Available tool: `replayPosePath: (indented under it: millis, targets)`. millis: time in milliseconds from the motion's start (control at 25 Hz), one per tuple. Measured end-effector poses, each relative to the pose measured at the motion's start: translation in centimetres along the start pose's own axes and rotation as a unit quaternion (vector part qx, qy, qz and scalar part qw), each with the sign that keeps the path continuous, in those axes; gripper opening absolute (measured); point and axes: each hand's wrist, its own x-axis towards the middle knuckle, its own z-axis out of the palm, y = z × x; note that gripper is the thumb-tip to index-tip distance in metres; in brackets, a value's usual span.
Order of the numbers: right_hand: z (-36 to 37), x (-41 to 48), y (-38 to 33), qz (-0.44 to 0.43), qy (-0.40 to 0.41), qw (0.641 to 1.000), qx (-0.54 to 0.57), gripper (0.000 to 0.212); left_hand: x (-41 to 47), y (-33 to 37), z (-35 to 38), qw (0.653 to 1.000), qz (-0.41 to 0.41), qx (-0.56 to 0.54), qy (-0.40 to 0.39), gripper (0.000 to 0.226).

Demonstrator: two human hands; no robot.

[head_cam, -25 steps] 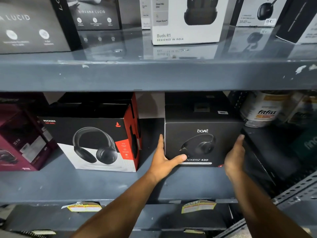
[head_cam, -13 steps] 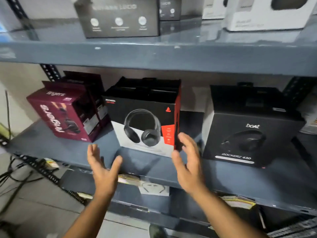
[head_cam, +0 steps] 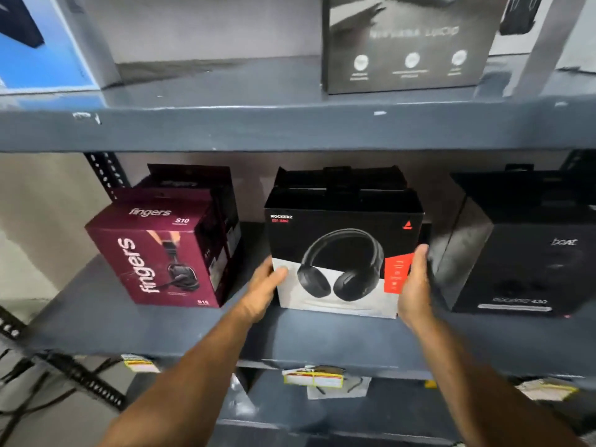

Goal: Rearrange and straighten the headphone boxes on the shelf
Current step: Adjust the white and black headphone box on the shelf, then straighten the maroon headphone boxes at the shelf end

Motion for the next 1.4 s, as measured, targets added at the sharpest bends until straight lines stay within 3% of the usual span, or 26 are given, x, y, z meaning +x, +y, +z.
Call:
replayPosePath:
  millis: [80,280,440,600,880,1080,1160,1240,1320,1360,1400]
  targets:
    - [0.2,-0.3,0.1,-0.004,0.032,0.999,-0.008,0.068,-0.6,-0.2,1.1,1.000,0.014,0.003,-0.009,0.060]
    - [1.7,-0.9,-0.5,-0.034,0.173,0.982,-0.062,0.064,0.8,-0.8,1.7,0.999,0.004,0.020,0.025,0.077]
    - [2.2,-1.6,-1.1,-0.064,0.207,0.973,-0.079,0.051,0.5,-0.7,2.0,0.999,-0.015,0.012,0.030,0.083]
    - [2.5,-1.2,-0.9,-0.055,0.229,0.967,-0.097,0.054,0.6,-0.6,2.2,1.000,-0.016,-0.011,0.025,0.081]
    - [2.4,-0.5,-0.9,-0.055,0.217,0.971,-0.082,0.061,0.0,-0.5,2.6,0.999,-0.002,-0.012,0.037,0.089]
    - [2.2,-0.4,-0.9,-0.059,0.199,0.974,-0.086,0.062,0.3,-1.1,2.9,0.999,-0.017,0.002,0.051,0.062]
    - [2.0,0.0,-0.6,-0.056,0.191,0.978,-0.067,0.064,0.3,-0.8,2.6,0.999,-0.021,0.014,0.036,0.066]
    - [1.5,-0.5,0.3,-0.125,0.202,0.970,-0.058,0.071,-1.0,0.3,2.0,0.999,-0.017,0.008,0.030,0.092]
    - [0.2,-3.2,2.7,-0.232,0.214,0.942,-0.116,0.070,-4.5,0.1,0.7,0.997,0.051,0.019,0.058,0.090]
    - [0.3,-5.7,3.9,-0.273,0.166,0.937,-0.143,0.054,-7.0,-0.5,-0.5,0.989,0.117,0.045,0.074,0.078]
    - [0.6,-8.3,5.0,-0.322,0.061,0.929,-0.170,0.033,-9.7,-1.1,-2.0,0.976,0.180,0.086,0.091,0.068]
